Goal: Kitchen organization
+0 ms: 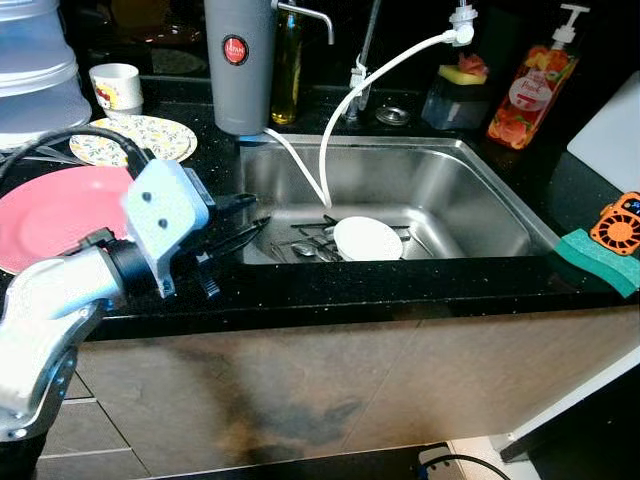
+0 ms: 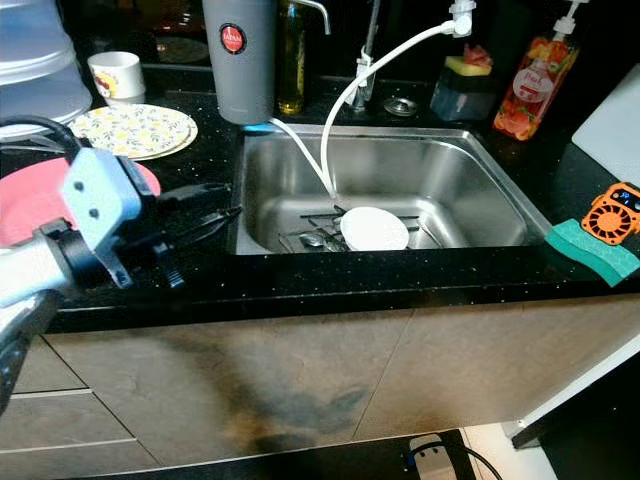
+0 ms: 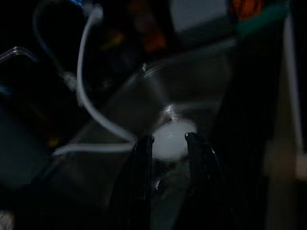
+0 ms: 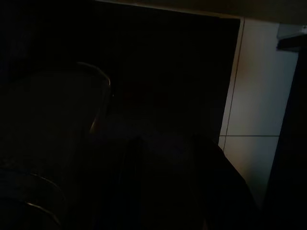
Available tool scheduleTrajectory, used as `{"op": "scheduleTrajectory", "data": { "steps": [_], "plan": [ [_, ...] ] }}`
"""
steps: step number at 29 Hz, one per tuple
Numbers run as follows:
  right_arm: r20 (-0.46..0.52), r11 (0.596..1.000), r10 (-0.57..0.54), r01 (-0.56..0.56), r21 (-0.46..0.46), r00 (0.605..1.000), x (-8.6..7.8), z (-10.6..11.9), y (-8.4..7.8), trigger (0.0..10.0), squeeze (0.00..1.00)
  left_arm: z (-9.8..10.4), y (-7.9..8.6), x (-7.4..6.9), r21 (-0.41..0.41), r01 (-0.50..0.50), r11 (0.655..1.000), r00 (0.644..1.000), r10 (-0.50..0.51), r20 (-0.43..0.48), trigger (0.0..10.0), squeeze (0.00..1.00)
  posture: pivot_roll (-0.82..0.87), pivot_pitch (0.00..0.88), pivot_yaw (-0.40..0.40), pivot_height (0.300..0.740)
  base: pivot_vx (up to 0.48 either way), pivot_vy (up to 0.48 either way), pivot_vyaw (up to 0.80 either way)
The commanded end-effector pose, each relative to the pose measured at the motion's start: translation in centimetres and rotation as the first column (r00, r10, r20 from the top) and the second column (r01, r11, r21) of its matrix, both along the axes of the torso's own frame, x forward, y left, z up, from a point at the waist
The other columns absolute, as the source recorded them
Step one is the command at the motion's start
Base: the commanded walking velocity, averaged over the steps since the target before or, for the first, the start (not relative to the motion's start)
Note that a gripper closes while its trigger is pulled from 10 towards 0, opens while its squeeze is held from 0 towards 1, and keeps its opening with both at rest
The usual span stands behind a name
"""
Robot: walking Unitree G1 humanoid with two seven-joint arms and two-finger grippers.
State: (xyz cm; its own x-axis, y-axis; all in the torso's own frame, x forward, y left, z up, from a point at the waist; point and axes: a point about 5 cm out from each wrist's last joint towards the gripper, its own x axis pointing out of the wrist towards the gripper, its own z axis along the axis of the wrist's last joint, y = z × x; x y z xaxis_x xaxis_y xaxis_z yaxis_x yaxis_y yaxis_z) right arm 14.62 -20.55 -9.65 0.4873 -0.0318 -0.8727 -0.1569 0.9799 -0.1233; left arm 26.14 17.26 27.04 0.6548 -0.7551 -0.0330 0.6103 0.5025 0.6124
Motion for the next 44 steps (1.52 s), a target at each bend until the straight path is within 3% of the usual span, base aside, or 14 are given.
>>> {"op": "scheduleTrajectory", "data": {
  "steps": [1,3,5,6,9,11,12,15,25,29,32,35,39,44],
  "plan": [
    [0.007,1.0,-0.015,0.015,0.003,1.0,0.1,0.1,0.0,10.0,0.0,-0.5,2.6,1.7,0.173,-0.196,0.965,0.981,0.195,0.023,10.0,0.0,0.12,0.006,-0.075,0.74,0.0,0.0,0.0],
    [0.007,1.0,-0.015,0.015,0.003,1.0,0.1,0.1,0.0,10.0,0.0,-0.5,2.6,1.7,0.173,-0.196,0.965,0.981,0.195,0.023,10.0,0.0,0.12,0.006,-0.075,0.74,0.0,0.0,0.0],
    [0.011,1.0,-0.021,0.021,0.0,1.0,0.3,0.1,-0.1,10.0,0.0,-1.4,4.4,2.2,0.312,-0.338,0.888,0.939,0.338,0.055,10.0,0.0,0.14,0.018,-0.08,0.74,0.0,0.0,0.0],
    [0.011,1.0,-0.021,0.021,0.0,1.0,0.3,0.1,-0.1,10.0,0.0,-1.4,4.4,2.2,0.312,-0.338,0.888,0.939,0.338,0.055,10.0,0.0,0.14,0.018,-0.08,0.74,0.0,0.0,0.0],
    [-0.008,1.0,-0.017,0.017,-0.018,1.0,-0.2,0.0,-0.7,10.0,0.0,-1.7,5.8,1.5,0.381,-0.44,0.813,0.891,0.449,0.07,10.0,0.0,0.15,0.028,-0.088,0.74,0.0,0.0,0.0],
    [-0.011,1.0,-0.017,0.017,-0.019,1.0,-0.3,0.0,-0.7,10.0,0.0,-1.7,5.9,1.4,0.38,-0.454,0.806,0.883,0.464,0.072,10.0,0.0,0.15,0.028,-0.088,0.74,0.0,0.0,0.0],
    [-0.013,1.0,-0.011,0.011,-0.016,1.0,-0.3,0.0,-0.7,10.0,0.0,-1.7,6.4,1.4,0.334,-0.512,0.791,0.844,0.535,0.027,10.0,0.0,0.16,0.038,-0.091,0.74,0.0,0.0,0.0],
    [-0.01,1.0,-0.008,0.008,-0.01,1.0,-0.3,0.0,-0.5,10.0,0.0,-2.0,6.6,1.4,0.334,-0.538,0.774,0.821,0.572,-0.002,10.0,0.0,0.16,0.038,-0.091,0.74,0.0,0.0,0.0],
    [-0.001,1.0,0.01,-0.01,-0.005,1.0,0.1,0.1,-0.2,10.0,0.0,-2.2,6.7,1.9,0.37,-0.588,0.719,0.778,0.628,0.015,10.0,0.0,0.16,0.046,-0.104,0.74,0.0,0.0,0.0],
    [-0.005,1.0,0.008,-0.008,-0.01,1.0,0.0,0.0,-0.3,10.0,0.0,-2.1,6.4,1.9,0.368,-0.581,0.726,0.782,0.623,0.006,10.0,0.0,0.16,0.046,-0.104,0.74,0.0,0.0,0.0],
    [-0.007,1.0,0.007,-0.007,-0.011,1.0,0.0,0.0,-0.4,10.0,0.0,-1.5,5.6,1.6,0.343,-0.546,0.764,0.81,0.587,-0.017,10.0,0.0,0.16,0.048,-0.105,0.74,0.0,0.0,0.0],
    [-0.008,1.0,0.007,-0.007,-0.011,1.0,-0.1,0.0,-0.4,10.0,0.0,-1.3,5.6,1.5,0.353,-0.54,0.764,0.814,0.581,-0.013,10.0,0.0,0.16,0.048,-0.107,0.74,0.0,0.0,0.0],
    [-0.009,1.0,0.009,-0.009,-0.009,1.0,-0.1,0.0,-0.3,10.0,0.0,-1.1,6.4,1.6,0.402,-0.559,0.725,0.797,0.604,0.021,10.0,0.0,0.16,0.047,-0.107,0.74,0.0,0.0,0.0],
    [-0.009,1.0,0.0,0.0,-0.003,1.0,-0.1,0.0,-0.3,10.0,0.0,0.4,5.8,1.4,0.369,-0.526,0.766,0.827,0.563,0.011,10.0,0.0,0.17,0.048,-0.111,0.74,0.0,0.0,0.0]
  ]
}}
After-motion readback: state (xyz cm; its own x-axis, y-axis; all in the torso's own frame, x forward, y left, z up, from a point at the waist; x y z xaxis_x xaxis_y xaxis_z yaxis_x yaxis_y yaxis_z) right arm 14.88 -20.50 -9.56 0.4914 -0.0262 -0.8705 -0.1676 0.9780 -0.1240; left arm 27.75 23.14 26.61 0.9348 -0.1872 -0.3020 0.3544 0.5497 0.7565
